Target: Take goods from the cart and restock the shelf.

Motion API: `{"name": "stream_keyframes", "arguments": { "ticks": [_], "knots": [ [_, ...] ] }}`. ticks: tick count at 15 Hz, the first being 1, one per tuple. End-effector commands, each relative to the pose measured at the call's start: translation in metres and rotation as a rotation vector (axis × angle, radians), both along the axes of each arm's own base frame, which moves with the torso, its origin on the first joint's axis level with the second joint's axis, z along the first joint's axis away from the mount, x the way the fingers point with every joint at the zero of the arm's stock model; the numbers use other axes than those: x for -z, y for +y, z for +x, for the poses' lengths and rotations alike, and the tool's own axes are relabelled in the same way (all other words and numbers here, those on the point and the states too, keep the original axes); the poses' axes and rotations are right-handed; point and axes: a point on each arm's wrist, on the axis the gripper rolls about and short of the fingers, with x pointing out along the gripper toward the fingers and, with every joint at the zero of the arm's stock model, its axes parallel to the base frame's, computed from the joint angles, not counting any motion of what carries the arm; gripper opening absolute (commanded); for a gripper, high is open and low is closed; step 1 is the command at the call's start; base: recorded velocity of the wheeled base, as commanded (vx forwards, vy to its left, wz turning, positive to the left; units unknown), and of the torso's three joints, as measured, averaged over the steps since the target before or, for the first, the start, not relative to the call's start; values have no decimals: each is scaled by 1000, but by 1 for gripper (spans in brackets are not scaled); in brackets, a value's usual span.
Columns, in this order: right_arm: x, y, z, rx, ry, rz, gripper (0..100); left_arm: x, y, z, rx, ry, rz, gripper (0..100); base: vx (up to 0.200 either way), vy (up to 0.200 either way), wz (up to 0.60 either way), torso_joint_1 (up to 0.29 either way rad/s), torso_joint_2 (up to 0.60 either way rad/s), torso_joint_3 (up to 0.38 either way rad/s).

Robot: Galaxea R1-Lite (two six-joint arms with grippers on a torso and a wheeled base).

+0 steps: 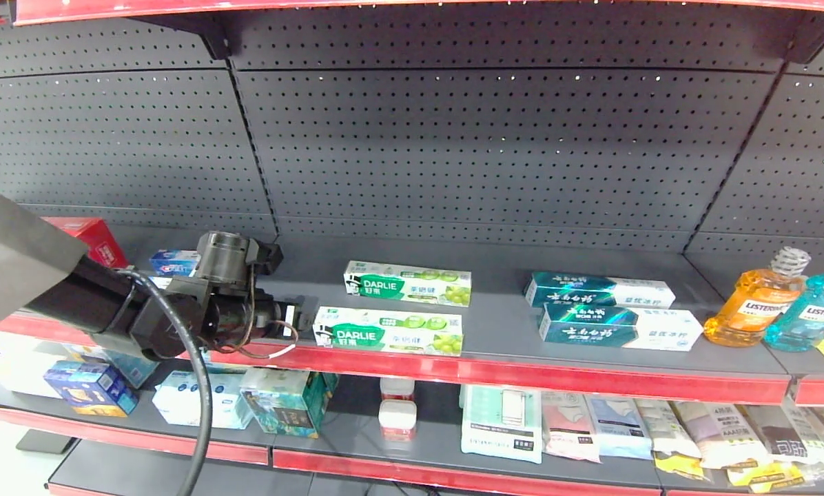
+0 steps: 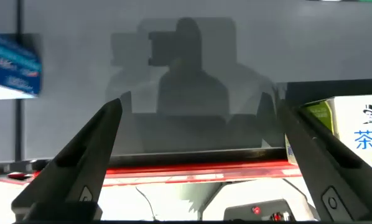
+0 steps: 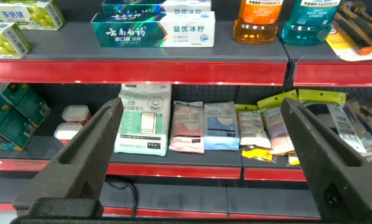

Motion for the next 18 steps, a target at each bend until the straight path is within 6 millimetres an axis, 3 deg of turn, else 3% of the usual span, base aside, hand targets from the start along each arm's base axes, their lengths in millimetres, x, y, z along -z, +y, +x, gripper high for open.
{"name": "stream_keyframes", "arguments": {
  "ticks": [1,8,11,13,15,17,18],
  "knots": [
    [0,0,0,0,1,0,100,-1,-2,1,4,-5,-1,100,0,0,0,0,0,0],
    [0,0,0,0,1,0,100,-3,-2,-1,1,-11,3,100,0,0,0,0,0,0],
    [0,0,0,0,1,0,100,-20,16,-7,-30,-52,8,100,0,0,0,0,0,0],
    [0,0,0,0,1,0,100,-40,42,-27,-46,-101,49,100,0,0,0,0,0,0],
    [0,0,0,0,1,0,100,-64,53,-52,-71,-164,44,100,0,0,0,0,0,0],
    [0,0,0,0,1,0,100,-90,63,-96,-95,-252,31,100,0,0,0,0,0,0],
    [0,0,0,0,1,0,100,-101,70,-129,-110,-306,25,100,0,0,0,0,0,0]
  ]
}}
